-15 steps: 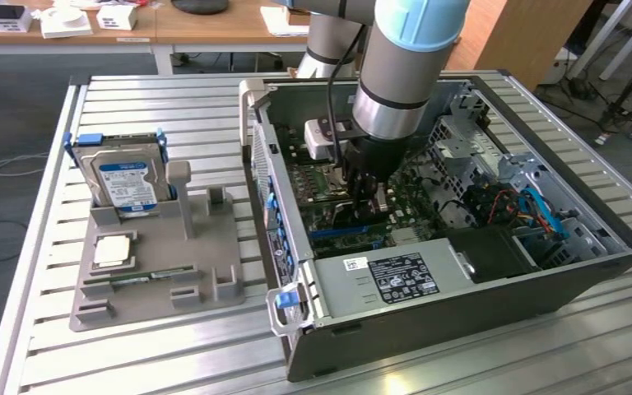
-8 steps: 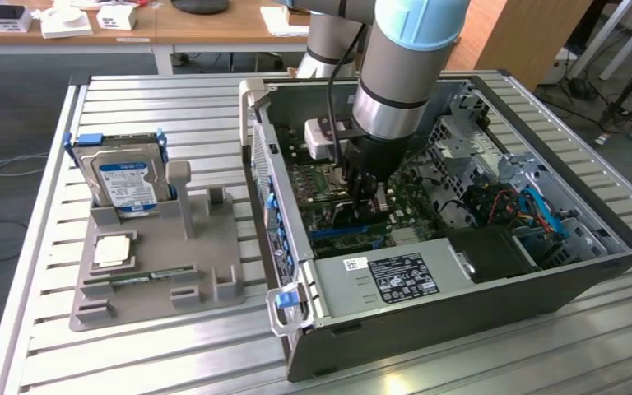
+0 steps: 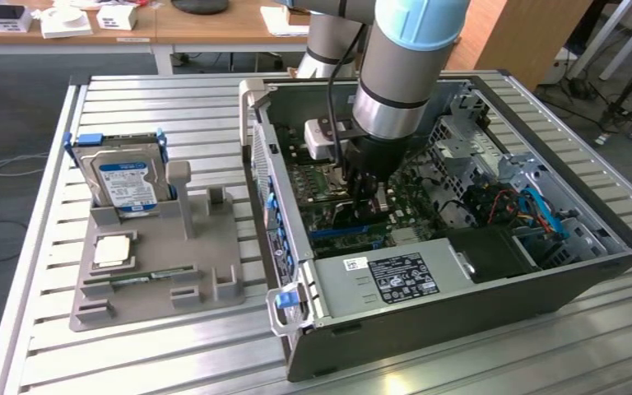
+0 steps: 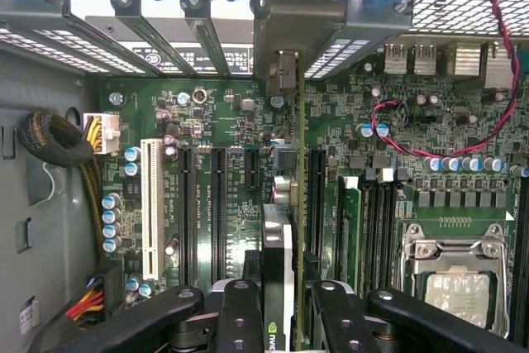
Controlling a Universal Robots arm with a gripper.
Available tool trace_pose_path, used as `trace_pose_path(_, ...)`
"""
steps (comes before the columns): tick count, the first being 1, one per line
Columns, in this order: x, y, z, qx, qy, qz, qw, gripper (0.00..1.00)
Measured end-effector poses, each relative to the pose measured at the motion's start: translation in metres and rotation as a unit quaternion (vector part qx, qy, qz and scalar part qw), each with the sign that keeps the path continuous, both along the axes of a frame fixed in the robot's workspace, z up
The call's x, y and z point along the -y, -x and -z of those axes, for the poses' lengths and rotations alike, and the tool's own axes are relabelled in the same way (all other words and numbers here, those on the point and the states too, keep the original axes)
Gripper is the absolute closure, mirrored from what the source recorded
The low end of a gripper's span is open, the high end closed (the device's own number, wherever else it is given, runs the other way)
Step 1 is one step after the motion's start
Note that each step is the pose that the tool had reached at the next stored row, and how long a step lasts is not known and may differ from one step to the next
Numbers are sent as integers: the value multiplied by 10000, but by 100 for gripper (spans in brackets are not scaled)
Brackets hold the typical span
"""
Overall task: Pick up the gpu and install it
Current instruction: 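Insert the gpu into the slot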
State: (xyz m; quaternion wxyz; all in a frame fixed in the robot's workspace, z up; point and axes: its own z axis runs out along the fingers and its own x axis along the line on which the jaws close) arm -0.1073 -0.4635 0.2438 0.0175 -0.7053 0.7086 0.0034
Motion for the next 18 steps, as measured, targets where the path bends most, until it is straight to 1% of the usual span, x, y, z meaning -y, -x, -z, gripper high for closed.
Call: trace_pose_path(18,0,0,16,0,0,-23,10000,72)
